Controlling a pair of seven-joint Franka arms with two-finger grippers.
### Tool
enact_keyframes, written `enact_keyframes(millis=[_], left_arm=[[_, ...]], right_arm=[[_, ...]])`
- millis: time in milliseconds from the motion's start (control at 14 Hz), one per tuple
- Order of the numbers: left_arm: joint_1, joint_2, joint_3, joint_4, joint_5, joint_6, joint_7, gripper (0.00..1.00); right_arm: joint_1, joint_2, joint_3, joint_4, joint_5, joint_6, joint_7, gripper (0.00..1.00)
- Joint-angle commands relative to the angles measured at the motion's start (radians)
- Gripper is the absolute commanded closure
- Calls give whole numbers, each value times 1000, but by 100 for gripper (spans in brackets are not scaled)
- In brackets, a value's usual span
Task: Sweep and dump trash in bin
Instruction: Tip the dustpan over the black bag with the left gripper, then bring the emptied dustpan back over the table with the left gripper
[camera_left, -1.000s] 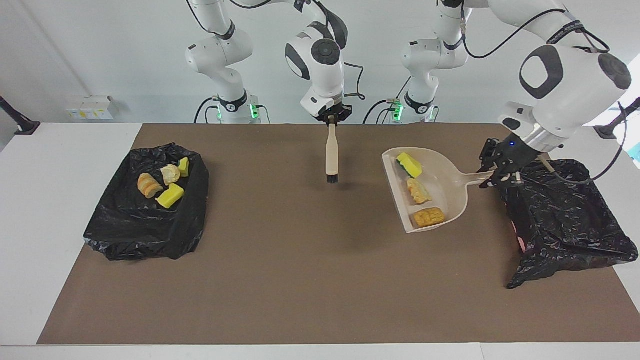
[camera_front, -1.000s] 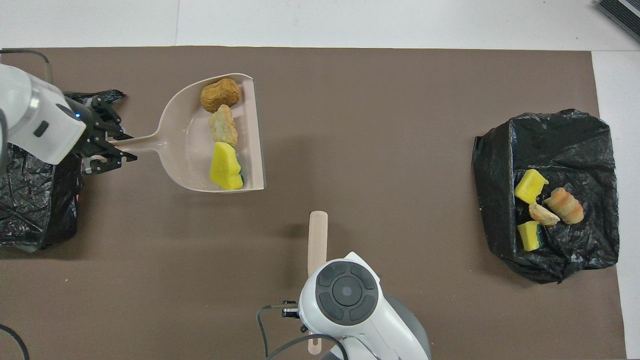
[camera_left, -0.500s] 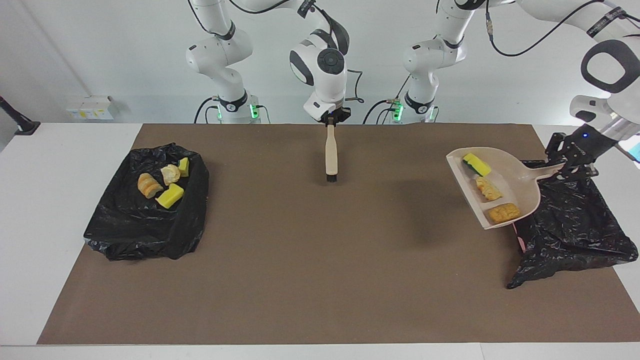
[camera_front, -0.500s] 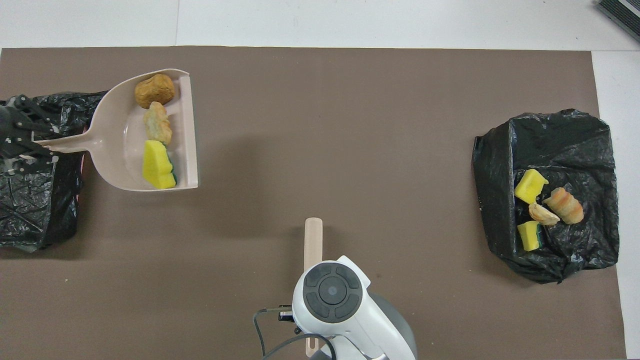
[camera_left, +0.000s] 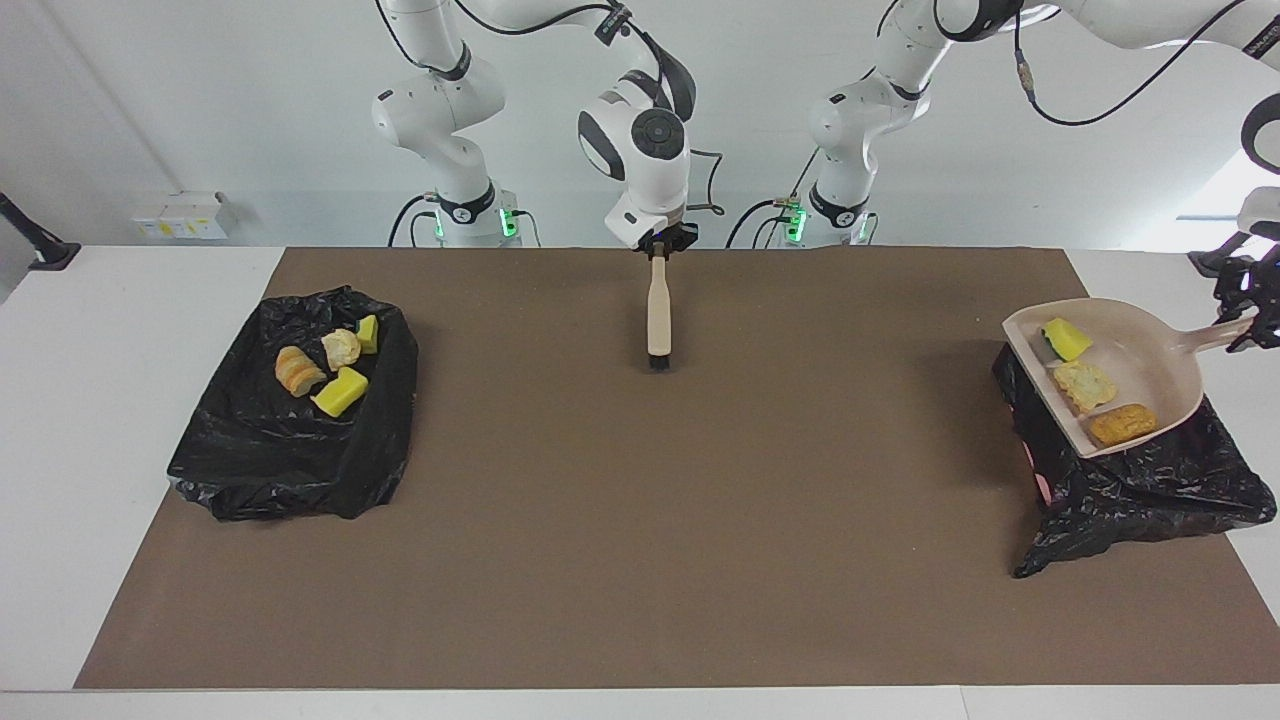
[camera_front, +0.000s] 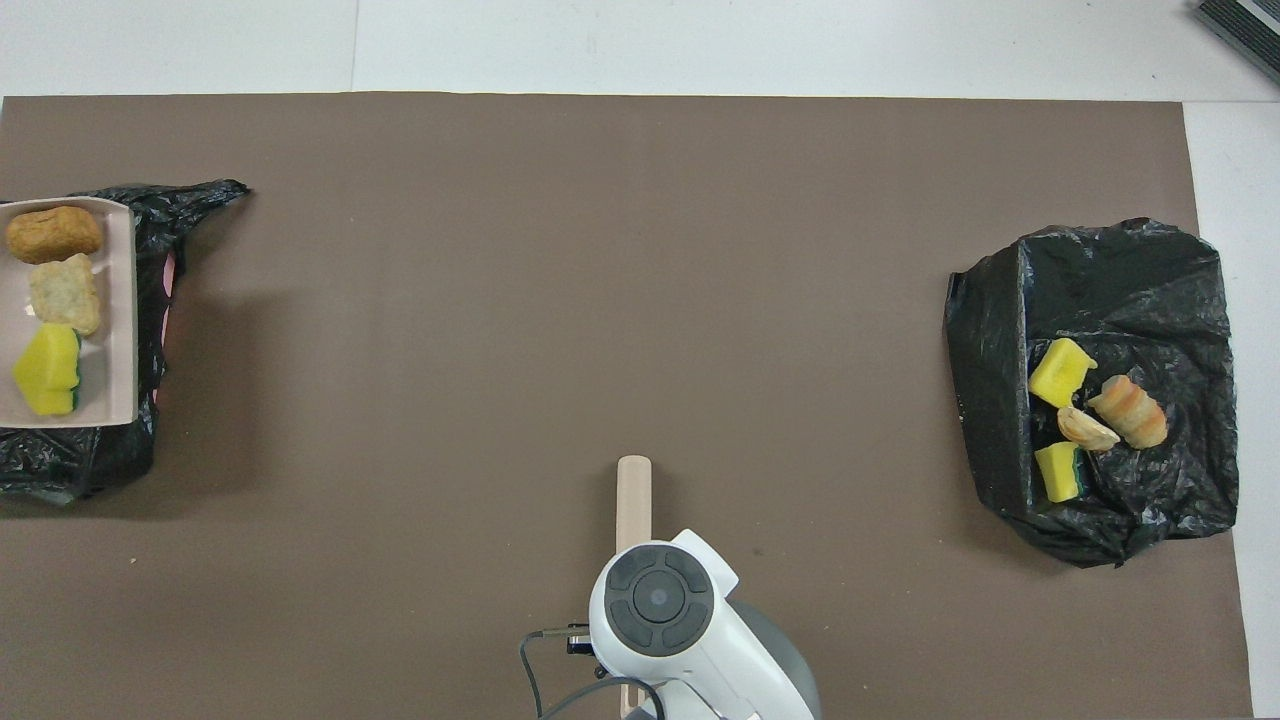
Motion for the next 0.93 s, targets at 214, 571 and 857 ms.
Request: enact_keyframes(millis=[214, 571, 857], left_arm=[[4, -8, -8, -51, 304, 203, -28, 100], [-40, -71, -9, -151, 624, 245, -227, 100], [-71, -135, -9, -251, 837, 244, -367, 100]], right_arm=[[3, 9, -1, -16, 4, 38, 13, 69], [3, 11, -1, -4, -9, 37, 13, 0], [-14, -12, -12, 65, -9, -11, 12, 0]])
